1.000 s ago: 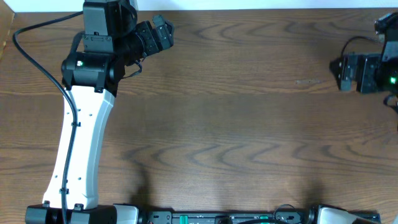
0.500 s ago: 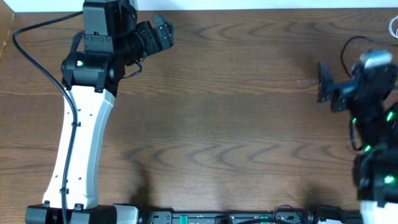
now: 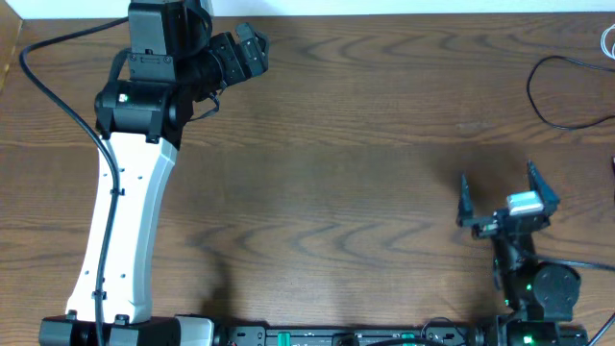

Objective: Untangle cables

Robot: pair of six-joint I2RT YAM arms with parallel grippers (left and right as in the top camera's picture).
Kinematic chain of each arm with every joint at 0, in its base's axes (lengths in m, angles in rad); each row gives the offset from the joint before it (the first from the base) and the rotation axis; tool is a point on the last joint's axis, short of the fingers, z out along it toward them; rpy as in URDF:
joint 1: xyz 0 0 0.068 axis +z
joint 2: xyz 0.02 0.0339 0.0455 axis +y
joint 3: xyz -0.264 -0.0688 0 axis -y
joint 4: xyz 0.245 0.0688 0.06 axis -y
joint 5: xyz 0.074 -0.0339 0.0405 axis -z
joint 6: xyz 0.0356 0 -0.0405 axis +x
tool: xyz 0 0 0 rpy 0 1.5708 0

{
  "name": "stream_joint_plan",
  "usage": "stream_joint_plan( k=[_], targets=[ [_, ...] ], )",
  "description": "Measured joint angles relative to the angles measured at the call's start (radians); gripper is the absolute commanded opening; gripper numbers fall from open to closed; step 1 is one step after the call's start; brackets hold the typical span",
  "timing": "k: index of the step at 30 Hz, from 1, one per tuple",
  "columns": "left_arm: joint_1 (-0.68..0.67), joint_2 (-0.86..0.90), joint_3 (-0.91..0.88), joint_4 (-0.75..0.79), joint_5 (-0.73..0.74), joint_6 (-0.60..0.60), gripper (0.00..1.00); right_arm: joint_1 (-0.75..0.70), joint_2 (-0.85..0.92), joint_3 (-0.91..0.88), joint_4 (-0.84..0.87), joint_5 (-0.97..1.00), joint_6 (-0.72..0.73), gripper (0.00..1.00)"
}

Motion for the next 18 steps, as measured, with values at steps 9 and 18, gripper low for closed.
stream_joint_plan(
  k=[9, 18],
  targets=[
    [0.000, 0.000, 0.000, 0.000, 0.000, 0.000, 0.98, 0.011, -0.191, -0.104, -0.111, 0.015, 0.000, 0.99],
    [0.000, 0.000, 0.000, -0.001, 0.000, 0.000, 0.98, 0.011, -0.207, -0.108, -0.263, 0.014, 0.061, 0.99]
  ],
)
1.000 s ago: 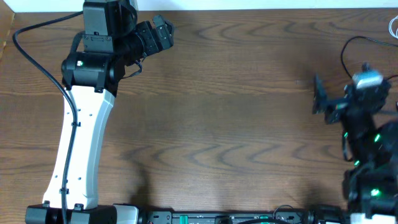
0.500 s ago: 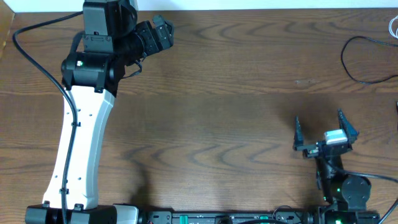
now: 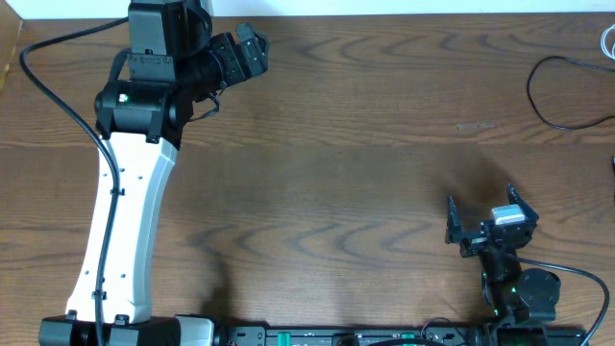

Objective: Untangle cables

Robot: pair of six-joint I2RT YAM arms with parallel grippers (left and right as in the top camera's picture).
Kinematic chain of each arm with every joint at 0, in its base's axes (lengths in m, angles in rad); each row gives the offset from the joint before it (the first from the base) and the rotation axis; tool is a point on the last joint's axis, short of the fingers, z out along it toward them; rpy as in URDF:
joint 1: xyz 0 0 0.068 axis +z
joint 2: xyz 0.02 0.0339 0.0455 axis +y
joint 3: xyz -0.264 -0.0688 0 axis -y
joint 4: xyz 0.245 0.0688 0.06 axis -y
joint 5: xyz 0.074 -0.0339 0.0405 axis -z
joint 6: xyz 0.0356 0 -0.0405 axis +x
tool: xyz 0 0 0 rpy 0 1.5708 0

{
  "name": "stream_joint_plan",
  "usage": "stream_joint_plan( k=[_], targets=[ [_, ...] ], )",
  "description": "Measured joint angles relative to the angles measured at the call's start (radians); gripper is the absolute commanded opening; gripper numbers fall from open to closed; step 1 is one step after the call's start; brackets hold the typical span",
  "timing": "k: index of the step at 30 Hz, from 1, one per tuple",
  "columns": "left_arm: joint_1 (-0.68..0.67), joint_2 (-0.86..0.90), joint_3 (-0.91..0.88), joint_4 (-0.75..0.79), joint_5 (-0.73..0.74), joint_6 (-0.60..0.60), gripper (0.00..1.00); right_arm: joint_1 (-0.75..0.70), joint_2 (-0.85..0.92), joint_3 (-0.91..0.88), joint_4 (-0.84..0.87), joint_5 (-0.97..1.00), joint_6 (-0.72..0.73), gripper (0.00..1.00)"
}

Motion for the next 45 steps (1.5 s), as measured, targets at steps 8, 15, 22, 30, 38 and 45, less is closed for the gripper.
stream_joint_plan(
  k=[8, 15, 22, 30, 38, 45],
  targets=[
    [0.000, 0.000, 0.000, 0.001, 0.000, 0.000, 0.98, 0.000, 0.000, 0.000, 0.000, 0.000, 0.029, 0.99],
    [0.000, 0.000, 0.000, 0.001, 0.000, 0.000, 0.98, 0.000, 0.000, 0.000, 0.000, 0.000, 0.034, 0.99],
    [0.000, 0.000, 0.000, 0.001, -0.024, 0.011, 0.98, 0.000, 0.000, 0.000, 0.000, 0.000, 0.036, 0.99],
    [0.000, 0.000, 0.000, 0.000, -0.097, 0.026, 0.98, 0.000, 0.000, 0.000, 0.000, 0.000, 0.036, 0.99],
    [0.000, -0.051, -0.068, 0.010, -0.255, 0.102, 0.98, 0.000, 0.000, 0.000, 0.000, 0.000, 0.036, 0.99],
    [0.032, -0.330, -0.451, 0.299, -0.294, 0.179, 0.98, 0.000, 0.000, 0.000, 0.000, 0.000, 0.036, 0.99]
  ],
)
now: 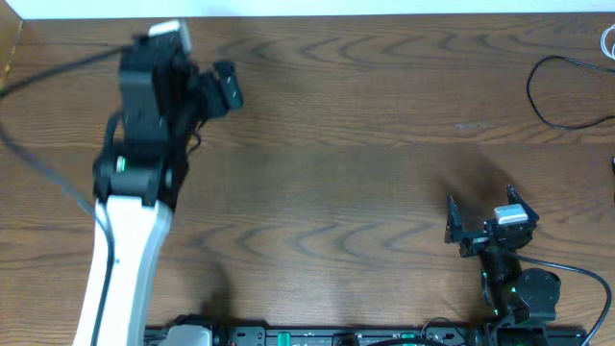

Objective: Untangle cables

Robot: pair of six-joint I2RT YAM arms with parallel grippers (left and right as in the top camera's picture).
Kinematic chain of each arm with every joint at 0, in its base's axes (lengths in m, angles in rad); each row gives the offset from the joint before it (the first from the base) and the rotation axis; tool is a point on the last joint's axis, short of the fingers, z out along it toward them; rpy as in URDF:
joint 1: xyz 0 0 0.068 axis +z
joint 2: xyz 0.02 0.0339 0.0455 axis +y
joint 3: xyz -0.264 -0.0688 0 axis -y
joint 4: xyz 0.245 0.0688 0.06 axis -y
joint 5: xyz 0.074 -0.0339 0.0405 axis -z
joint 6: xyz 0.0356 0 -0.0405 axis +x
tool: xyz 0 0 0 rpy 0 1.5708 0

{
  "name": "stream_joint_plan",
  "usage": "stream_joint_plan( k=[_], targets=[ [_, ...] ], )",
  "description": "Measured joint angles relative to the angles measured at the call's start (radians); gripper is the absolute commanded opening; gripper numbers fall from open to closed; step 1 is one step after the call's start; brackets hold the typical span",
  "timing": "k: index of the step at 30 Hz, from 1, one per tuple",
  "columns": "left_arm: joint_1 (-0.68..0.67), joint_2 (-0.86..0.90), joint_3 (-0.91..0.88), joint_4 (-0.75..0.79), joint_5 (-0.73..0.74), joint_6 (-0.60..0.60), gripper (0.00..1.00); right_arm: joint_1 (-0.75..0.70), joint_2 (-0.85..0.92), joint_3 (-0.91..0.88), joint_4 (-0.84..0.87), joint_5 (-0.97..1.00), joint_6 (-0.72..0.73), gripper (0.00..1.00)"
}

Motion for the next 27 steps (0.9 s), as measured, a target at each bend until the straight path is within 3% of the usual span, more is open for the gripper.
stream_joint_plan(
  k=[14, 21, 27],
  targets=[
    [0.103, -0.624, -0.863, 0.461, -0.015, 0.018, 0.98, 0.000, 0.000, 0.000, 0.000, 0.000, 0.000, 0.99],
    [0.106, -0.893, -1.113, 0.495, -0.029, 0.027, 0.98, 0.000, 0.001, 0.000, 0.000, 0.000, 0.000, 0.99],
    [0.106, -1.040, -1.204, 0.475, -0.044, 0.037, 0.98, 0.000, 0.001, 0.000, 0.000, 0.000, 0.000, 0.99]
  ],
)
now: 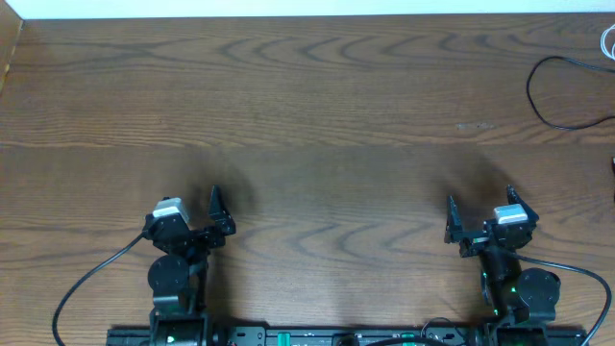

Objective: Untangle cables

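In the overhead view a black cable [550,108] loops on the table at the far right and runs off the right edge. A bit of white cable [609,40] shows at the top right corner. My left gripper [190,210] sits folded back near the front edge at the left, open, nothing between its fingers. My right gripper [480,206] rests near the front edge at the right, open and empty. Both grippers are far from the cables.
The brown wooden table [317,115] fills the view. A small dark object [612,163] peeks in at the right edge. Each arm's own black cable [91,279] trails along the front edge by its base.
My left arm was stretched out to the back left of the table. Now it is folded back, its gripper low near the front edge. The right arm has not moved.
At first my left arm reached the back left corner and my right gripper stood open at mid right. The right gripper then sat closer to the front edge and stayed. The left arm had shifted slightly, and now rests at the front.
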Robot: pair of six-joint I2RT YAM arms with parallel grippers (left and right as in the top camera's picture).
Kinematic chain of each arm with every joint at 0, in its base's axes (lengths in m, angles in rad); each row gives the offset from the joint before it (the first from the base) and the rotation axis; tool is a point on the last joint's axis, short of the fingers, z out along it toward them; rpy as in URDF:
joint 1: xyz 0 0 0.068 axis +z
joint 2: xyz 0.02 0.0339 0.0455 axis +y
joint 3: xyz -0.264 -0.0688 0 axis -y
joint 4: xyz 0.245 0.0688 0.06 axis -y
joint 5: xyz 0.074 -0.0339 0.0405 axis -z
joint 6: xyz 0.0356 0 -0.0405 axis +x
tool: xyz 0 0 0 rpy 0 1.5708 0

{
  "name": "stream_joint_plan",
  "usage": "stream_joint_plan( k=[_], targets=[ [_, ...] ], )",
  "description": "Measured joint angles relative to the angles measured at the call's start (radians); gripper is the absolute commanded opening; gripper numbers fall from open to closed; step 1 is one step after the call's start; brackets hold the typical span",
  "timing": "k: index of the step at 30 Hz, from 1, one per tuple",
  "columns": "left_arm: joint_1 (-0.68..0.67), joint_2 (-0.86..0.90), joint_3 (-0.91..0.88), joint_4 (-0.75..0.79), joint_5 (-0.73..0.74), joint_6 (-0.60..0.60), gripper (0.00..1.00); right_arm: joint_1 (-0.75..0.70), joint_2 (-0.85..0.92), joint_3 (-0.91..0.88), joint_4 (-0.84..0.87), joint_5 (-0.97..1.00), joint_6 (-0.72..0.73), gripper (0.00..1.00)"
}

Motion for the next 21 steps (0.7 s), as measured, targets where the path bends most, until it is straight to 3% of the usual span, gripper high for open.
stream_joint_plan(
  k=[5, 21],
  targets=[
    [0.000, -0.065, 0.004, -0.085, -0.006, 0.003, 0.98, 0.000, 0.000, 0.000, 0.000, 0.000, 0.000, 0.99],
    [0.000, -0.155, 0.009, -0.093, -0.007, 0.016, 0.98, 0.000, 0.000, 0.000, 0.000, 0.000, 0.000, 0.99]
  ],
)
